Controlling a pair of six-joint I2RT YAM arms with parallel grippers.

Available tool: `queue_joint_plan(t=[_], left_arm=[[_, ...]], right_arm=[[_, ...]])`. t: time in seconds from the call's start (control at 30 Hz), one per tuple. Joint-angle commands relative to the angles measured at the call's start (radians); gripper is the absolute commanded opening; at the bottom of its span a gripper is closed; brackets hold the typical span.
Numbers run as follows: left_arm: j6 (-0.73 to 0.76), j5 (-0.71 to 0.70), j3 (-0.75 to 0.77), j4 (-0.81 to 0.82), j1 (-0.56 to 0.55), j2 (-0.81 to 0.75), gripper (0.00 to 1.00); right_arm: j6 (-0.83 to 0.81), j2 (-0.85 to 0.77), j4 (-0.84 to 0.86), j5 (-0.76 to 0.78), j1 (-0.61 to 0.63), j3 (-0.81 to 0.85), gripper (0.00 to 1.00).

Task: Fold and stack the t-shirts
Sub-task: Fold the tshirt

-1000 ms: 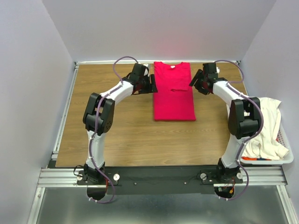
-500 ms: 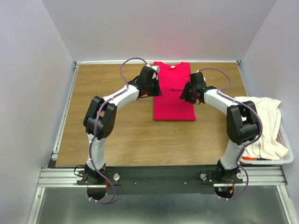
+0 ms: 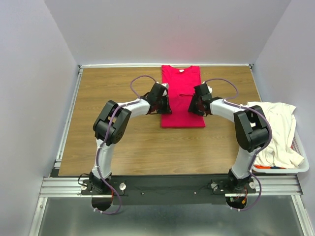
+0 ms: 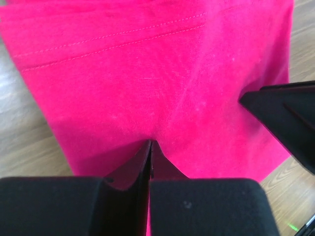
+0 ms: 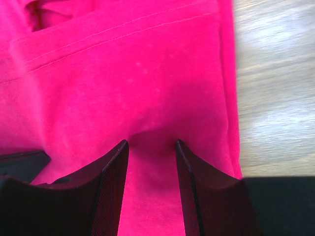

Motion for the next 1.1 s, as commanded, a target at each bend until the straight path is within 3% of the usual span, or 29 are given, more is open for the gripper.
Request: queue_joint_plan(t=[0.0,0.4,0.63,0.83,1.07], left_arm=[[-0.050,0.006,-0.128,0.016,0.000,-0.051,0.07],[-0.093,-0.015,-0.460,0.075,0.007,-0.315,0.06],[-0.067,-0.026,-0.613,0.040,0.027,-0.443,0.06],[-0.012,-0.043,-0.638,0.000,0.040,-0.490,0.06],[0.016,-0.006,-0.612,-0.003,0.041,-0.490,0.06]], right_arm=[[0.003,0.033,-0.021,0.022,0.055,-0.066,0.50],[0.072,-0.008,-0.021,-0.018,0.230,-0.158,0.50],[0.159,-0.161,-0.022,-0.064,0.307,-0.272,0.50],[0.228,-0.320,-0.031,-0.069,0.322,-0.423,0.51],[0.251,-0.372,-0.040,-0.061,0.322,-0.493,0.51]])
